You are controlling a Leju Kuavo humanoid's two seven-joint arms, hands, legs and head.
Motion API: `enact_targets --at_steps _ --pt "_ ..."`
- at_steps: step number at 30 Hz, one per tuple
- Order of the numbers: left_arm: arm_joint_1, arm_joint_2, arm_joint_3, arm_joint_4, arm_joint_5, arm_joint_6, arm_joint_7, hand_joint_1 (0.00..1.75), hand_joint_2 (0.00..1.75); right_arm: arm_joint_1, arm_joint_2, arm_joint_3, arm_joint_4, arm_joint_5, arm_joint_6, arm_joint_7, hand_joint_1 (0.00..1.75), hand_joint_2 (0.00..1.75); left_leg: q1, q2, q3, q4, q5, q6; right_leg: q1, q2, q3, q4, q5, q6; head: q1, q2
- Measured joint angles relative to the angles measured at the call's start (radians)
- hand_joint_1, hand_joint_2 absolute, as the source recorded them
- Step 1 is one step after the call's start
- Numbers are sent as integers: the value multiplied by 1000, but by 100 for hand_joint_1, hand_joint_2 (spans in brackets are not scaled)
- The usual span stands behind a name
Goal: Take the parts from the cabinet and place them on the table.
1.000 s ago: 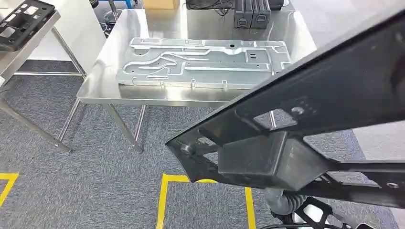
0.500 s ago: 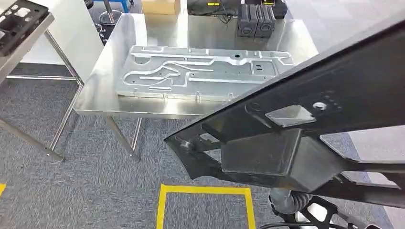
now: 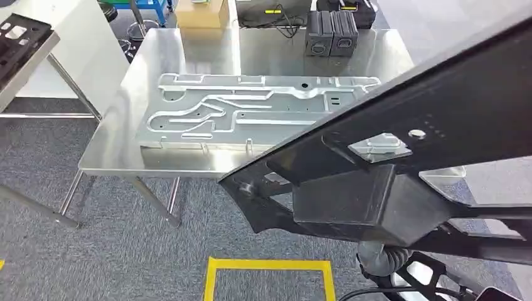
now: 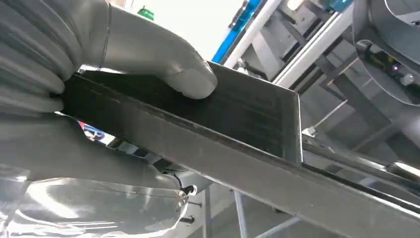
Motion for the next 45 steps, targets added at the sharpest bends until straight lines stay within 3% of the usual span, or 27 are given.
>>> enact_targets --at_steps 2,3,5,6,7,8,12,14,16,17,18,21,22,23,24,26,28,29,31,32,33,34,37,38,42,43,45 --pt "6 0 1 0 5 3 0 0 175 4 0 2 0 8 5 0 171 175 0 0 -64 59 -53 -3 1 3 24 0 -20 -1 0 0" --pt "8 0 1 0 9 4 -1 0 175 5 0 2 0 13 8 0 171 175 0 0 -71 34 -43 -2 1 6 40 0 -31 0 0 0" --pt "8 0 2 0 10 5 -4 0 175 6 0 3 -1 16 16 0 171 175 0 0 -46 -104 59 7 2 7 78 0 -58 4 0 0" --pt "12 0 2 0 10 5 -5 0 175 7 1 3 -1 18 20 0 171 175 -2 0 -33 -184 150 16 2 7 89 -3 -71 6 0 0" --pt "13 2 2 0 10 5 -7 0 175 7 2 3 -1 19 21 0 171 175 -8 0 -45 -234 213 24 6 7 97 6 -80 11 0 0" --pt "12 2 2 0 10 4 -7 0 175 13 3 4 -2 22 21 0 171 175 -10 2 -39 -234 184 24 5 13 93 0 -87 18 0 0" --pt "12 3 2 0 5 -5 -16 0 175 19 3 2 -21 35 11 0 171 175 -7 -1 2 -257 190 47 -1 9 100 38 -86 39 0 0" --pt "11 5 2 0 5 -6 -18 0 175 23 2 -3 -30 49 -4 0 171 175 -5 0 24 -265 180 56 -1 7 29 163 -110 48 1 0" --pt "10 5 3 0 12 -2 -24 0 175 42 2 -10 -35 60 -21 0 171 175 -5 -2 33 -265 165 56 -8 6 -60 275 -185 58 0 0" --pt "13 5 3 0 16 1 -27 0 175 59 2 -16 -39 78 -30 0 171 175 -5 -3 41 -264 157 55 -10 6 -90 296 -204 63 0 0" --pt "15 4 3 0 22 5 -32 0 175 77 2 -23 -46 99 -40 0 171 175 -5 -5 51 -264 149 55 -10 4 -97 279 -181 63 0 0" --pt "23 -1 7 0 30 7 -46 0 175 119 3 -30 -67 173 -93 0 171 175 -5 -5 88 -264 123 48 -9 1 -31 54 8 53 0 0" --pt "25 -2 8 0 27 5 -51 0 175 125 3 -32 -64 179 -117 0 171 175 -5 -5 95 -265 117 44 -6 2 -20 19 15 48 1 0" --pt "24 -3 7 0 21 -1 -55 0 175 119 8 -44 -44 177 -131 0 171 175 -8 -6 90 -264 114 38 3 1 -27 11 -23 42 1 0" --pt "23 -3 7 0 19 -2 -57 0 175 115 15 -64 -22 171 -141 0 171 175 -8 -3 86 -265 108 30 2 2 -26 10 8 33 0 0" --pt "23 -3 6 0 18 -12 -58 0 175 78 29 -114 54 174 -116 0 171 175 -13 -2 96 -254 114 15 1 3 -19 6 13 21 0 0" --pt "16 -2 6 0 13 -22 -60 0 175 -7 50 -183 192 213 -87 1 171 175 -8 -2 83 -219 84 7 -7 5 -9 -4 19 11 -1 0" --pt "12 -2 6 0 11 -28 -61 0 175 -45 61 -215 254 239 -88 2 171 175 -7 -2 55 -166 53 1 -7 4 -9 -4 18 9 -1 0" --pt "9 -1 5 0 9 -36 -69 0 175 -118 73 -266 395 330 -121 8 171 175 -4 -2 -37 1 -26 -3 -4 -1 -10 -3 16 6 -1 0" --pt "12 -1 5 0 7 -39 -71 0 175 -153 77 -277 466 404 -151 19 171 175 -4 -1 -70 57 -39 -9 -3 -2 -10 -3 16 5 -1 0" --pt "16 -1 5 0 5 -42 -73 0 175 -191 81 -278 518 456 -172 31 171 175 -3 -1 -82 65 -28 -7 -3 -1 -10 -2 15 5 -1 0" --pt "17 -1 5 0 2 -46 -76 0 175 -230 91 -280 600 520 -193 46 171 175 -2 -1 -73 24 7 -3 -3 1 -9 -2 15 6 -1 0" --pt "15 1 4 0 2 -50 -79 0 175 -294 107 -284 720 556 -212 55 171 175 2 1 27 -242 162 0 -3 -4 1 1 5 17 -1 0" --pt "15 1 4 0 2 -50 -79 0 175 -312 112 -285 749 558 -215 55 171 175 -3 2 27 -254 134 4 0 -5 -1 5 6 20 -1 0" --pt "21 1 4 0 2 -50 -80 0 175 -341 122 -285 820 565 -216 56 171 175 -3 0 31 -261 159 35 3 -6 -7 2 4 42 -1 0" --pt "20 1 3 0 2 -51 -80 0 175 -346 123 -285 831 574 -220 58 171 175 1 -1 36 -266 163 41 -1 -4 -11 19 -12 46 0 0" --pt "18 1 3 0 0 -53 -81 0 175 -368 126 -283 854 661 -242 105 171 175 1 0 36 -268 162 47 -3 -4 -68 139 -78 51 -1 0"
